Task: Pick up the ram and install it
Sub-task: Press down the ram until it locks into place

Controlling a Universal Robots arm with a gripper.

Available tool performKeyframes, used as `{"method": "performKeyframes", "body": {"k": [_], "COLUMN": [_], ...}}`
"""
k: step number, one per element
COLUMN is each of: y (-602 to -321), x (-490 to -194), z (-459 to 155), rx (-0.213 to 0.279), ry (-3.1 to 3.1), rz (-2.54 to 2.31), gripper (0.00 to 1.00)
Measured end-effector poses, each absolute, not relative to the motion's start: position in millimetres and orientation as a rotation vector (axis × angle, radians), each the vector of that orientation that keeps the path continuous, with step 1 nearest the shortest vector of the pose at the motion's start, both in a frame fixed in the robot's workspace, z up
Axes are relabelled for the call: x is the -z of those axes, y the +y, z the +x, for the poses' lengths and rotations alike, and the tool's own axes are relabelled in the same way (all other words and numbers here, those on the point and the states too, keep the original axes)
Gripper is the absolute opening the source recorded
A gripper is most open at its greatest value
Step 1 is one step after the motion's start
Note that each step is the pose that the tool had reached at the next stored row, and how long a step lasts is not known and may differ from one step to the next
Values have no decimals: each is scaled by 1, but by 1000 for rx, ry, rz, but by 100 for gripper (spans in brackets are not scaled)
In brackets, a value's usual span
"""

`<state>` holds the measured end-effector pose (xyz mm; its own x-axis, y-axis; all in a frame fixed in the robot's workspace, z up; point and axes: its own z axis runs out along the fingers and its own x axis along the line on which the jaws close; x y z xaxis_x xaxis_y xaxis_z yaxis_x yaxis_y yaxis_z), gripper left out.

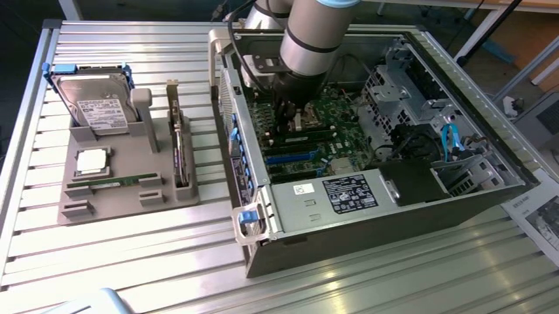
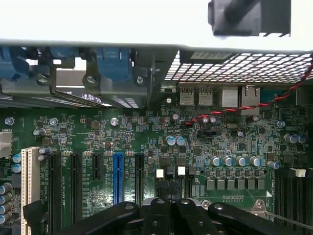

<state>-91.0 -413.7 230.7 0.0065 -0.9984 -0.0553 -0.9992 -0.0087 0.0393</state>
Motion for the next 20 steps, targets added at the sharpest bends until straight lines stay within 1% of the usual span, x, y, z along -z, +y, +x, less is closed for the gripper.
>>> {"method": "performKeyframes", "body": {"k": [12, 20], "y": [-414, -414], "x": [-231, -244], "z": [-93, -92], "rx": [-107, -127], "ry": [2205, 2214], "rz": [-2221, -2229], "gripper": [10, 10]}}
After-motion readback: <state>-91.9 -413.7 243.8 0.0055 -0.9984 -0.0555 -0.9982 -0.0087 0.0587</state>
